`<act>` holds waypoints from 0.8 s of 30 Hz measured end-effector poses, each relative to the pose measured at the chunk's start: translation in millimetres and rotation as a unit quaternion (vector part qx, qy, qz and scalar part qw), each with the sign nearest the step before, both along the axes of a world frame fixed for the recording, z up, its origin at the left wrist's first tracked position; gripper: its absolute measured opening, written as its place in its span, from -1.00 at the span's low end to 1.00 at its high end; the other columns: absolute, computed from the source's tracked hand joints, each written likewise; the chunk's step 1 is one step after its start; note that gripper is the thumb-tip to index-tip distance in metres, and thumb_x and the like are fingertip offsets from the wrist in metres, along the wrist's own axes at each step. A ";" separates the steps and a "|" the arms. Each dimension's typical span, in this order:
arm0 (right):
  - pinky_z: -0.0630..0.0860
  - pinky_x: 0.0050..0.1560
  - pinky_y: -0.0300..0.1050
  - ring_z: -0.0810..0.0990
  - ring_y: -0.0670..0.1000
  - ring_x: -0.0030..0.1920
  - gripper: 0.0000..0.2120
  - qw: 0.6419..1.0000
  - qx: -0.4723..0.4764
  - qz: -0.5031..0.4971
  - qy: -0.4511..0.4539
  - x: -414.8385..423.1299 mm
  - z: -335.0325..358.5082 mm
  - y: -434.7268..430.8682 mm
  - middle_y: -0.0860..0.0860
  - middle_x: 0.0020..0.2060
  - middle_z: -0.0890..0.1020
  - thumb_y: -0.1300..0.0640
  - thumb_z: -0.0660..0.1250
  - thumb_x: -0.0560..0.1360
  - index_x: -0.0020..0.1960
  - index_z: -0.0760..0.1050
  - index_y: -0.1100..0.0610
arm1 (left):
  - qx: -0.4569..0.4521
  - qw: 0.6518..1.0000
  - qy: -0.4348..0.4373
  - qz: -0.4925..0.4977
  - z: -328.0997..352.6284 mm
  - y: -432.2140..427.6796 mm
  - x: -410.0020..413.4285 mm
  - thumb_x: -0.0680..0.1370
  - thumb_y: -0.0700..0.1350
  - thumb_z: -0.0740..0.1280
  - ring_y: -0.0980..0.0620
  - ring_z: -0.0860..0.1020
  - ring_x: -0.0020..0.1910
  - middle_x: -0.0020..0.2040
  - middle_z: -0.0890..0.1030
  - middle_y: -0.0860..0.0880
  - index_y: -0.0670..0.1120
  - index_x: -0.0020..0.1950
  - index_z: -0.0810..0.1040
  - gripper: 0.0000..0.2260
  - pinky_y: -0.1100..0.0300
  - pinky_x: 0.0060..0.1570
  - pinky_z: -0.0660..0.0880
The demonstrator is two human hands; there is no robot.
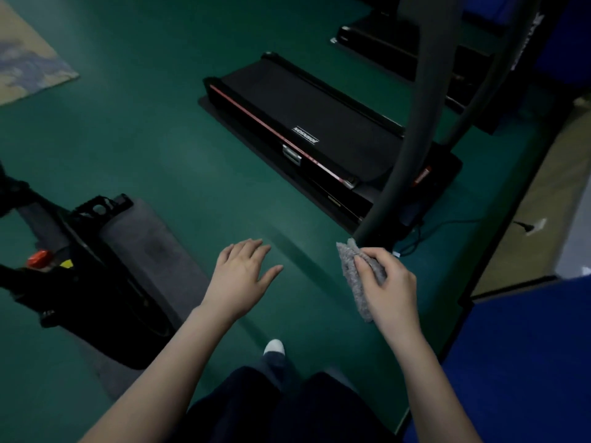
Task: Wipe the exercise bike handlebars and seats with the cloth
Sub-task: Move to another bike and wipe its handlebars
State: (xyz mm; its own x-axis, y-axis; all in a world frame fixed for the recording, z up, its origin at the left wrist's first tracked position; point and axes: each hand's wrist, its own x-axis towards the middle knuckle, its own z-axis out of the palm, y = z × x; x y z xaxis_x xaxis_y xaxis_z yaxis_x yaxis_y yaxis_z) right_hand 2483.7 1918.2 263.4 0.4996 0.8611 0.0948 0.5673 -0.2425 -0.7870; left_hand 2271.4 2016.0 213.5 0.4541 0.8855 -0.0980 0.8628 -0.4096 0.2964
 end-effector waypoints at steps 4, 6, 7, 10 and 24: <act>0.39 -0.07 -0.42 0.56 -0.08 -0.11 -0.95 0.999 -0.005 0.047 0.006 4.1 2.3 48.8 -0.03 -0.14 0.63 0.22 0.36 0.51 -0.05 0.59 0.16 | -0.004 0.998 0.002 0.064 3.4 31.3 -11.6 0.58 0.21 0.14 -0.01 0.27 0.44 0.44 0.37 -0.01 -0.03 0.42 0.38 -0.50 0.06 0.42 0.10; 0.39 -0.06 -0.38 0.57 -0.07 -0.10 -0.95 0.997 -0.008 0.075 0.007 6.4 3.1 76.3 -0.02 -0.13 0.64 0.22 0.36 0.51 -0.05 0.59 0.16 | -0.015 0.995 0.013 0.100 1.1 43.6 -17.0 0.58 0.22 0.12 0.01 0.25 0.44 0.45 0.34 0.02 -0.01 0.44 0.35 -0.50 0.08 0.42 0.08; 0.38 -0.07 -0.42 0.56 -0.07 -0.10 -0.95 0.996 -0.008 0.086 0.008 7.7 3.6 88.1 -0.02 -0.14 0.64 0.22 0.36 0.51 -0.05 0.59 0.16 | -0.021 0.993 0.017 0.112 -0.3 47.6 -18.6 0.58 0.22 0.11 0.01 0.24 0.45 0.46 0.34 0.02 -0.01 0.44 0.34 -0.49 0.09 0.42 0.08; 0.34 -0.09 -0.52 0.55 -0.09 -0.11 -0.94 0.992 -0.012 0.129 0.008 15.4 3.1 132.1 -0.03 -0.14 0.63 0.22 0.35 0.51 -0.04 0.59 0.16 | -0.034 0.987 0.025 0.153 -3.8 66.1 -17.6 0.58 0.23 0.11 0.02 0.23 0.45 0.46 0.32 0.02 0.00 0.45 0.33 -0.49 0.09 0.42 0.07; 0.39 -0.13 -0.48 0.57 -0.12 -0.12 -0.93 0.954 -0.022 0.298 0.016 93.8 -2.1 327.0 -0.02 -0.14 0.64 0.21 0.35 0.52 -0.03 0.59 0.16 | -0.020 0.943 0.014 0.333 5.6 176.1 58.4 0.59 0.22 0.09 0.05 0.18 0.47 0.48 0.28 0.04 0.01 0.48 0.27 -0.49 0.09 0.46 0.03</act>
